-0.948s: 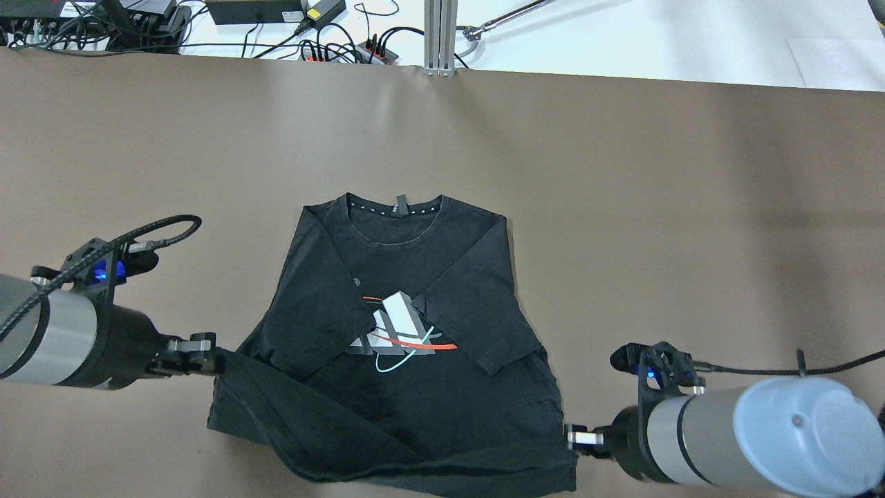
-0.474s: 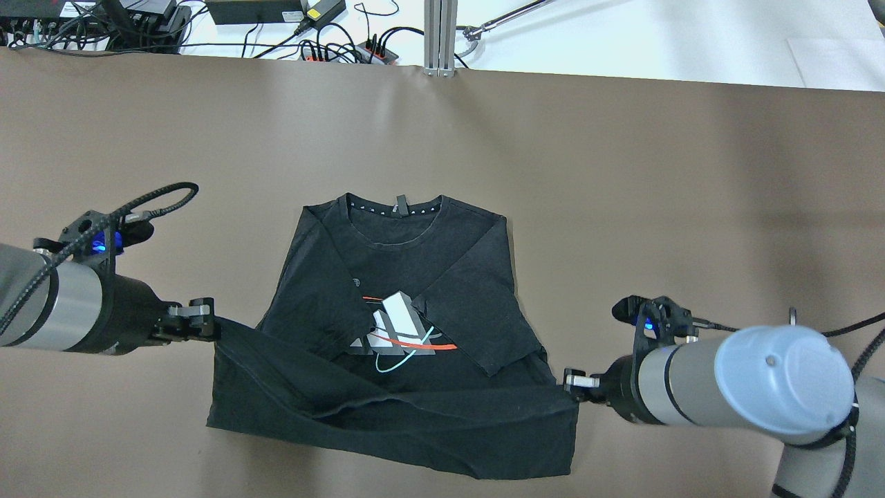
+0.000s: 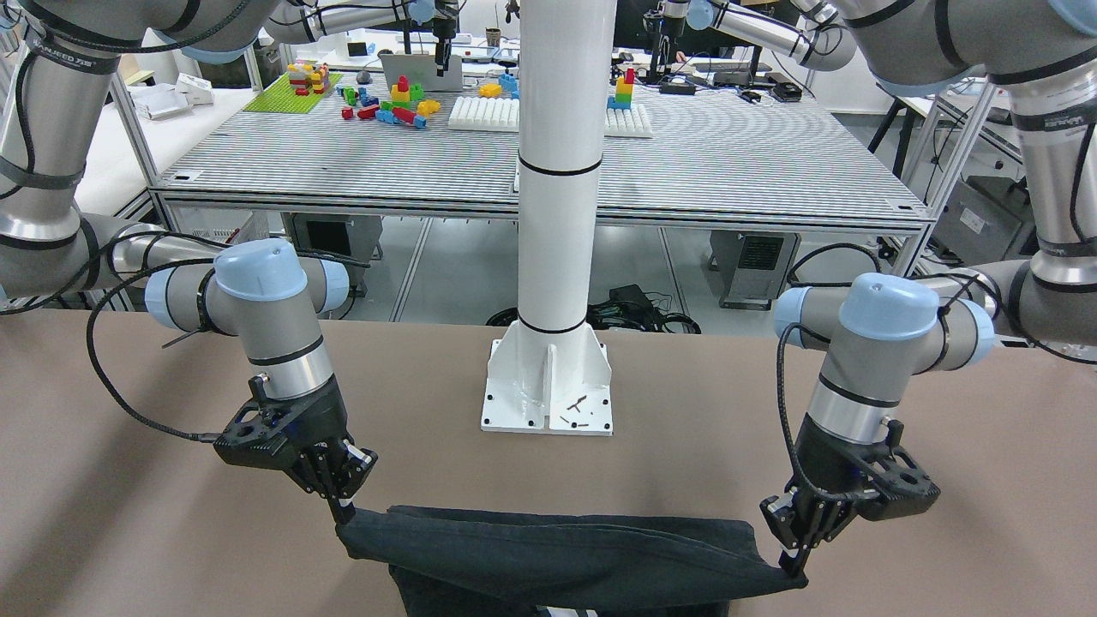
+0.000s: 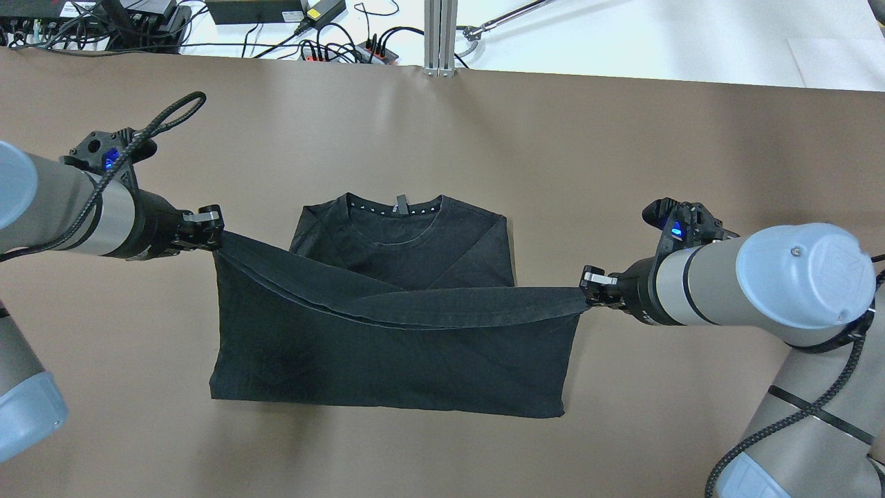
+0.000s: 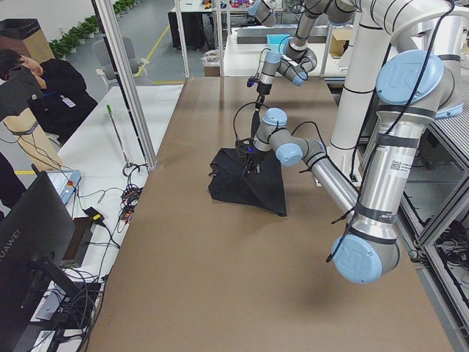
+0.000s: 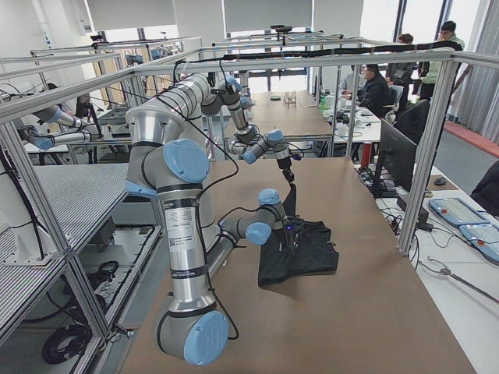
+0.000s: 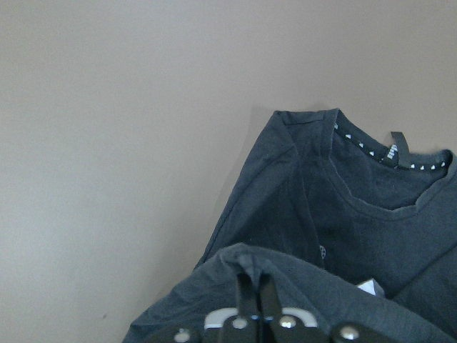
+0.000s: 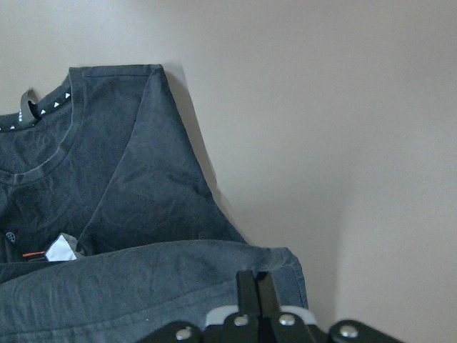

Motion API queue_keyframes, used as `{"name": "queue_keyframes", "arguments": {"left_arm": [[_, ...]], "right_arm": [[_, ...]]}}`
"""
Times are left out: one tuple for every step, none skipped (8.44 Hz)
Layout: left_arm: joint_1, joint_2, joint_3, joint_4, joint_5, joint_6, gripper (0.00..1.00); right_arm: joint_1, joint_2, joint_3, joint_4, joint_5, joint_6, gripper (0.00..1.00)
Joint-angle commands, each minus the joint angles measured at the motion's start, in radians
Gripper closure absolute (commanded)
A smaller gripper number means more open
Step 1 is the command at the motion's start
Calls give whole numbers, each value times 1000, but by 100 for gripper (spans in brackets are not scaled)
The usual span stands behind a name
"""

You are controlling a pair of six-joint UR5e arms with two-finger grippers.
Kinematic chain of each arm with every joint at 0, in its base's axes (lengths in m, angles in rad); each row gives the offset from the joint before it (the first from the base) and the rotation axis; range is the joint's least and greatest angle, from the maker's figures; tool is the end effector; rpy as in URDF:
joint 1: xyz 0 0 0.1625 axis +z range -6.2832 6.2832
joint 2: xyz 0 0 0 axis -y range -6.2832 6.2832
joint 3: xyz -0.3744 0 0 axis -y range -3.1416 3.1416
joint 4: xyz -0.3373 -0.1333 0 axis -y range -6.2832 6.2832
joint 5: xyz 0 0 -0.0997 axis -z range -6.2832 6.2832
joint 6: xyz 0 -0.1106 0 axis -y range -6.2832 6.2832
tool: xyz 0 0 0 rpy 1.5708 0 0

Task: Fold clothes
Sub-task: 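Lift the hem with both grippers and fold it toward the collar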

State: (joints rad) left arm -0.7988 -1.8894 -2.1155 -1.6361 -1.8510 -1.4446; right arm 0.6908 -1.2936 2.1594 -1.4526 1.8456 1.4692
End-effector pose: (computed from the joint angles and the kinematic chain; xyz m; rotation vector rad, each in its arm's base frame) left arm 0.2622 -0.4165 0.2455 0.1810 0.9511 -0.4900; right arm -0.2925 -0.3758 0.2416 0.1456 -1.0059 0.4030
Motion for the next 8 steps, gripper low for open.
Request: {"name": "queue_keyframes", "arguments": {"left_arm": [[-31, -59, 125, -4, 9, 9, 100], [-34, -72, 162, -5, 7, 35, 100], [-40, -94, 201, -7, 19, 61, 100], [-39, -124, 251, -8, 41, 63, 100], [-36, -155, 316, -10, 41, 64, 100], [-33, -187, 375, -11, 41, 78, 100], [-28, -201, 419, -21, 50, 88, 100], [-27, -201, 468, -80, 77, 95, 100]], "right_arm": [[24, 85, -120, 3, -8, 2, 100], [26, 133, -180, 3, -9, 3, 100], [26, 157, -231, 11, -14, 0, 100], [26, 187, -287, 14, -35, -3, 100], [26, 224, -362, 41, -80, -6, 100], [26, 234, -439, 110, -86, -7, 100], [26, 234, -493, 170, -88, -10, 100], [26, 235, -522, 188, -88, -32, 100]]}}
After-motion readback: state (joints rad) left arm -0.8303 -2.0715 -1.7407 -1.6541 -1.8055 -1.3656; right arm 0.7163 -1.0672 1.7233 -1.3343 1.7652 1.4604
